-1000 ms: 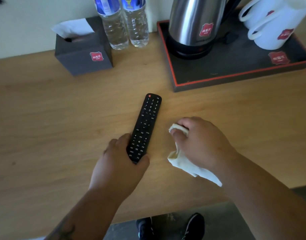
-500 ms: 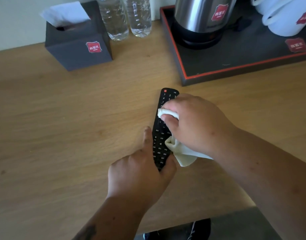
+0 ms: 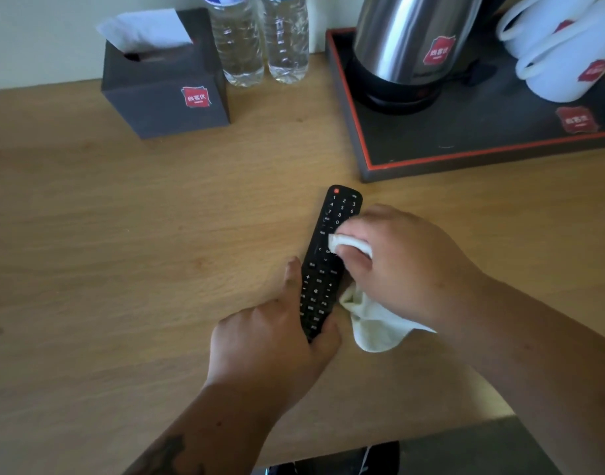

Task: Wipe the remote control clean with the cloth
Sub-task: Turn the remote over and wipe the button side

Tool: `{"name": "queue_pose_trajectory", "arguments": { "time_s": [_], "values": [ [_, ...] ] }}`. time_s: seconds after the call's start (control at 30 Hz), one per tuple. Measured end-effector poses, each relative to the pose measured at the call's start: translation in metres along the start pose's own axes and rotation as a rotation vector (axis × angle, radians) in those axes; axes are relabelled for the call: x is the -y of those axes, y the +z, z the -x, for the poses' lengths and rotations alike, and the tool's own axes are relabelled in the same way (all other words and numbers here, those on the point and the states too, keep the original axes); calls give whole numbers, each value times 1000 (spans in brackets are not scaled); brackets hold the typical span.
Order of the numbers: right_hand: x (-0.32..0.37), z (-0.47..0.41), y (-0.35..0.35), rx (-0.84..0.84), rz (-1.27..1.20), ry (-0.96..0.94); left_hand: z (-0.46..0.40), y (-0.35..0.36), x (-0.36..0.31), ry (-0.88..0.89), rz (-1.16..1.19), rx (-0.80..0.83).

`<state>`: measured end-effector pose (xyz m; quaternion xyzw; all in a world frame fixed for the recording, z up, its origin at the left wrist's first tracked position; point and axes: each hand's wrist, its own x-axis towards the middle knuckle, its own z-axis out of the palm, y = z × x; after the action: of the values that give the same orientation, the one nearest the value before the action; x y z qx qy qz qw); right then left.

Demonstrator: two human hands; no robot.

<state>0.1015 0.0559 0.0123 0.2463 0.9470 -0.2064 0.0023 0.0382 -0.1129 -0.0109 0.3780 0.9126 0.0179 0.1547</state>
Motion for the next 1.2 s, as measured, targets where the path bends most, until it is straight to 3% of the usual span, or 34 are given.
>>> {"name": "queue_pose_trajectory", "arguments": {
  "time_s": [0.1,0.23,0.47,0.53,0.7,0.8,0.9,1.03,1.2],
  "values": [
    [-17,10,-7,50,63,44,1,1,0,16,-20,-5],
    [-9,6,-1,-60,-67,-41,1,2,-1,-9,-16,-18],
    [-16,8,-1,-3,39,-18,2,-1,-3,-3,31,-3],
    [-19,11,-3,22,69,1,2,-1,-6,-40,71,6],
    [-26,15,-7,42,-124,79,7,-6,-9,-48,303,91],
    [-37,16,-15,31,-165,121,-3,-24,14,34,290,56],
    [-44,17,-18,29,-136,142,-44,-35,41,334,-17,-109],
    [-45,22,-18,66,-117,126,-93,-45,43,705,-319,-8],
    [-49,25,-26,61,-169,106,-97,-41,47,746,-246,-43]
  ]
}}
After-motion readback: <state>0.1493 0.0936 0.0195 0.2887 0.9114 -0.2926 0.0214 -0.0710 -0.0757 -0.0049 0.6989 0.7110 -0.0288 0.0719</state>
